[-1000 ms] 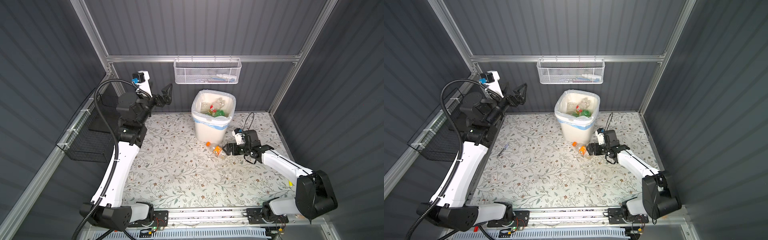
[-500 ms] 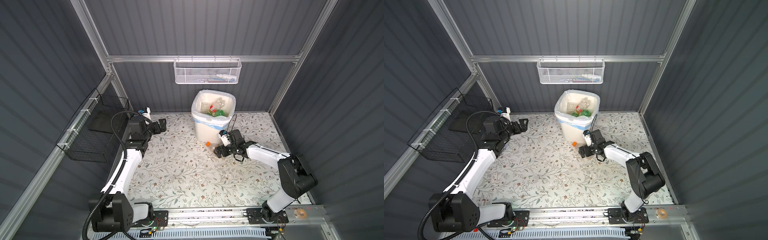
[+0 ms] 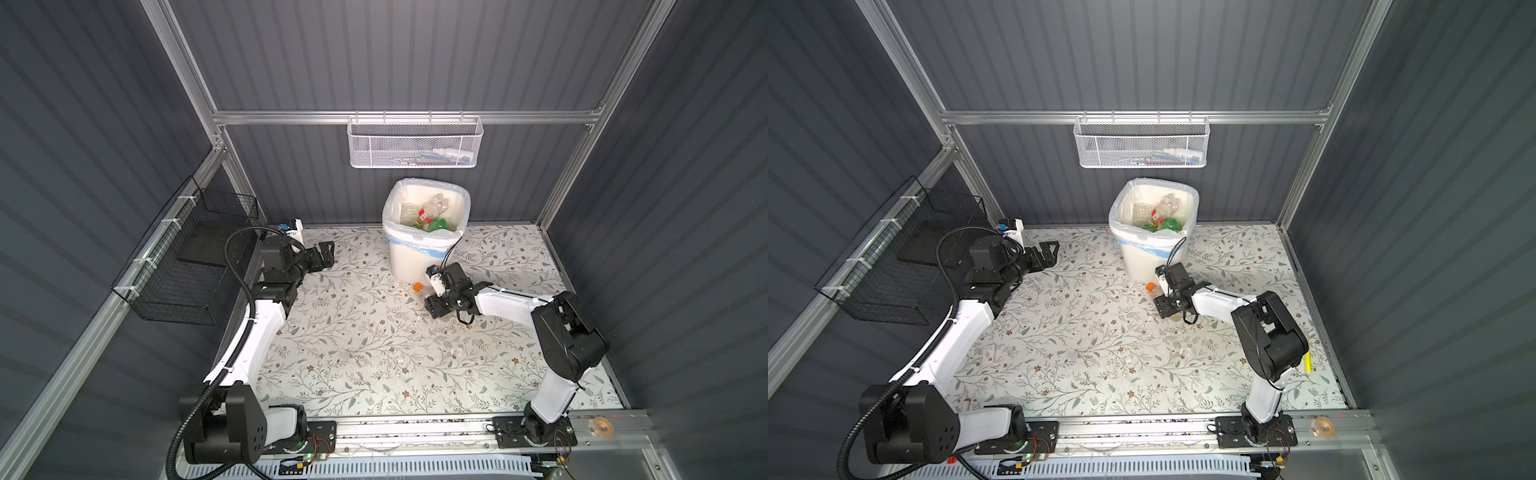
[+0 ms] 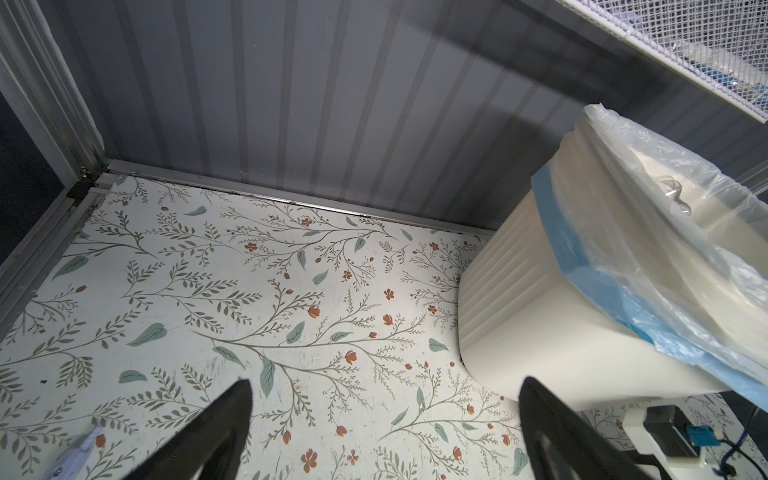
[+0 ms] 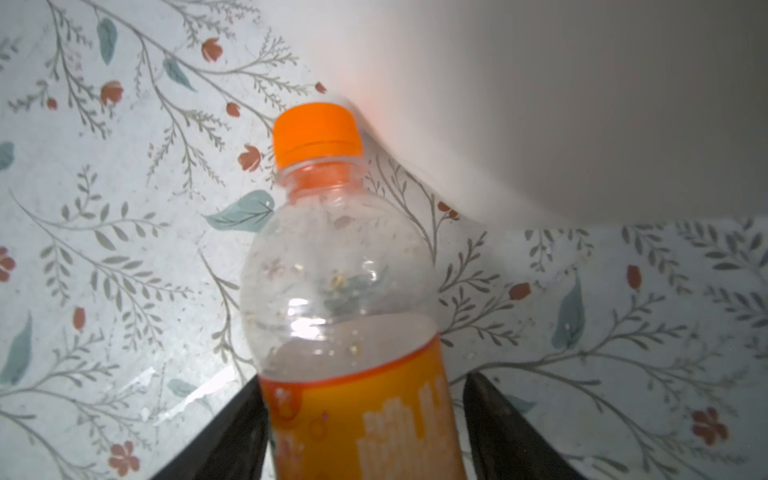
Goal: Throw the plastic bottles in the bin
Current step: 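Withdraw the left gripper while the right gripper grasps the orange-labelled bottle, then lift the orange-labelled bottle with the right gripper and drop it into the bin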
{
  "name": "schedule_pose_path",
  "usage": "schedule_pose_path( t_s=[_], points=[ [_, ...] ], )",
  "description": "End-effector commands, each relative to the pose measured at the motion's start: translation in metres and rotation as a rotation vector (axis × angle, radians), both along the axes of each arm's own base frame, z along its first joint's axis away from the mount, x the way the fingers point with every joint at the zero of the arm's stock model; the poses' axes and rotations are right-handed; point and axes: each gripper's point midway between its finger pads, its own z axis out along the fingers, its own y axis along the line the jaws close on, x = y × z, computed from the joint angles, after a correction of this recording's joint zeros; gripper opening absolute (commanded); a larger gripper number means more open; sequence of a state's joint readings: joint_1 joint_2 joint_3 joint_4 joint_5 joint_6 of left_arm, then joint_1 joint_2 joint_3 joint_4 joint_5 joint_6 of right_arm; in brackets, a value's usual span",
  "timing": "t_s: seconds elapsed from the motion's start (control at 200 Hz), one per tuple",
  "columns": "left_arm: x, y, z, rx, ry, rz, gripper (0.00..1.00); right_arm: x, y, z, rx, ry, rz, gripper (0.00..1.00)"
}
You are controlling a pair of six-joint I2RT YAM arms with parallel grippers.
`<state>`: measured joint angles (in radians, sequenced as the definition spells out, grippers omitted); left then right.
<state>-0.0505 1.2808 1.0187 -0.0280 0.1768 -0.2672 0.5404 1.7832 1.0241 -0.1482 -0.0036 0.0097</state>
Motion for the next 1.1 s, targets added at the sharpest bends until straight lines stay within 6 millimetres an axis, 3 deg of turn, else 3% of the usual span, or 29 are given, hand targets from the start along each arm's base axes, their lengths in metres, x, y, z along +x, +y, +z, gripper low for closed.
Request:
schedule_pose_path(
  t_s=[0.0, 0.13, 0.305, 0.4, 0.5, 0.585, 0.655, 0.771, 0.961, 1.096],
  points=[
    [-0.001, 0.0, -0.004, -0.019, -0.002, -0.006, 1.0, -0.007, -0.009, 0.003, -0.016, -0.023, -0.033, 0.59],
    [-0.001, 0.0, -0.008, -0.021, 0.006, -0.009, 1.0, -0.018, -0.012, 0.023, 0.036, -0.062, -0.046, 0.5],
    [-0.002, 0.0, -0.011, -0.027, 0.001, -0.006, 1.0, -0.037, -0.026, 0.054, 0.104, -0.142, -0.087, 0.49],
    [-0.003, -0.001, -0.013, -0.033, -0.002, -0.01, 1.0, -0.043, -0.04, 0.081, 0.126, -0.23, -0.127, 0.49],
    [-0.004, -0.001, -0.012, -0.035, -0.01, -0.014, 1.0, -0.047, -0.056, 0.127, 0.181, -0.388, -0.175, 0.49],
    [-0.005, -0.002, -0.01, -0.037, -0.023, -0.019, 1.0, -0.055, -0.072, 0.181, 0.268, -0.577, -0.216, 0.51],
    [-0.007, -0.003, -0.009, -0.037, -0.033, -0.023, 1.0, -0.061, -0.087, 0.217, 0.317, -0.711, -0.255, 0.56],
    [-0.009, -0.003, -0.007, -0.043, -0.05, -0.027, 1.0, -0.071, -0.109, 0.275, 0.358, -0.913, -0.313, 0.55],
    [-0.02, -0.004, -0.002, -0.029, -0.093, -0.037, 1.0, -0.112, -0.14, 0.373, 0.543, -1.272, -0.358, 0.57],
    [-0.03, -0.003, 0.002, -0.027, -0.13, -0.035, 1.0, -0.131, -0.156, 0.421, 0.611, -1.449, -0.392, 0.58]
  ],
)
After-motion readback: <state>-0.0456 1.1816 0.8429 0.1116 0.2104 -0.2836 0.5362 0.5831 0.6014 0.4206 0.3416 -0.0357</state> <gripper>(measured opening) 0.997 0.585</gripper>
